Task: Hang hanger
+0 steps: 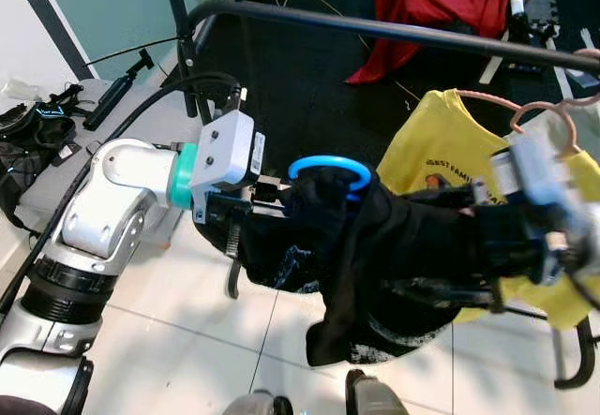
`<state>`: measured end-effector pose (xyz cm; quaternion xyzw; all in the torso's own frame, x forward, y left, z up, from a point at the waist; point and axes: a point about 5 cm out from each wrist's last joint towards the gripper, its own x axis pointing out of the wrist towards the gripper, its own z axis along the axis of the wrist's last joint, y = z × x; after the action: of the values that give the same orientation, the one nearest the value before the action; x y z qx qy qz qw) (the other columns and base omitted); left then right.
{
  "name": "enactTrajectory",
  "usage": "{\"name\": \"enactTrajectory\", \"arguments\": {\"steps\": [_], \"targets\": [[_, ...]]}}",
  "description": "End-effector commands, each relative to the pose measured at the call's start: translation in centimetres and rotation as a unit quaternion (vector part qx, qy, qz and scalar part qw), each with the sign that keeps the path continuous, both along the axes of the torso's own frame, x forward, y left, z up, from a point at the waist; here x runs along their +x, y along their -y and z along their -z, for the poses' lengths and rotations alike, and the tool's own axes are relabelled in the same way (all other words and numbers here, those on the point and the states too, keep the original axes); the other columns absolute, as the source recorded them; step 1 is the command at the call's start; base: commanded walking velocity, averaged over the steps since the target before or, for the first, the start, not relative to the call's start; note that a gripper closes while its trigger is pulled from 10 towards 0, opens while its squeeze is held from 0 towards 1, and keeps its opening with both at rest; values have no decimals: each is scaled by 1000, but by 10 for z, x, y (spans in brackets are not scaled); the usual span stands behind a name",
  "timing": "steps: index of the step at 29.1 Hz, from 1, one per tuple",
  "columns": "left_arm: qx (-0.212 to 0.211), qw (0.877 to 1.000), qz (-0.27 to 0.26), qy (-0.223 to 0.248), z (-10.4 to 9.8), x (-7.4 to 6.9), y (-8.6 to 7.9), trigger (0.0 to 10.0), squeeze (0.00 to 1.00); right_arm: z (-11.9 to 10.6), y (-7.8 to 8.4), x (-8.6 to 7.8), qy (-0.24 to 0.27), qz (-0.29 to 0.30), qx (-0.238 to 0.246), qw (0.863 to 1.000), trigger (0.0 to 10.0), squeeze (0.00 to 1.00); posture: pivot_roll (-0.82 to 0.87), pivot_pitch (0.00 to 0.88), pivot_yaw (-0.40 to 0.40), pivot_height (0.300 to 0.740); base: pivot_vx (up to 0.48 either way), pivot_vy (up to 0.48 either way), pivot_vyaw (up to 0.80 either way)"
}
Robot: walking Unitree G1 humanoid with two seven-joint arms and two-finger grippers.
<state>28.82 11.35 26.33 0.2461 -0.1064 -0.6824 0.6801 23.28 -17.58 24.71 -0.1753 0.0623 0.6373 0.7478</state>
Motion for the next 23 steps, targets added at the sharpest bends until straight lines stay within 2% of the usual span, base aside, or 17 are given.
{"name": "enactTrajectory", "arguments": {"steps": [1,4,5,10,17,23], "targets": [[-18,999,25,22,-12,-7,4,10000,0,7,-1,1,-6,-7,-14,1000,4706,0,-164,49,96,740,0,0,0],[-18,999,25,22,-12,-7,4,10000,0,7,-1,1,-6,-7,-14,1000,4706,0,-164,49,96,740,0,0,0],[-18,999,27,23,-12,-8,5,10000,0,15,-2,4,-12,-9,-33,999,0,0,-163,47,94,740,0,0,0],[-16,999,25,25,-12,-8,5,10000,0,18,-3,7,-15,-11,-37,999,0,0,-159,45,90,740,0,0,0],[-20,999,6,30,-6,-4,8,10000,0,10,-11,13,-2,1,18,1000,0,0,-168,51,96,740,0,0,0],[-19,999,5,29,-6,-2,11,10000,0,9,-13,13,3,-4,26,1000,0,0,-172,54,100,740,0,0,0]]}}
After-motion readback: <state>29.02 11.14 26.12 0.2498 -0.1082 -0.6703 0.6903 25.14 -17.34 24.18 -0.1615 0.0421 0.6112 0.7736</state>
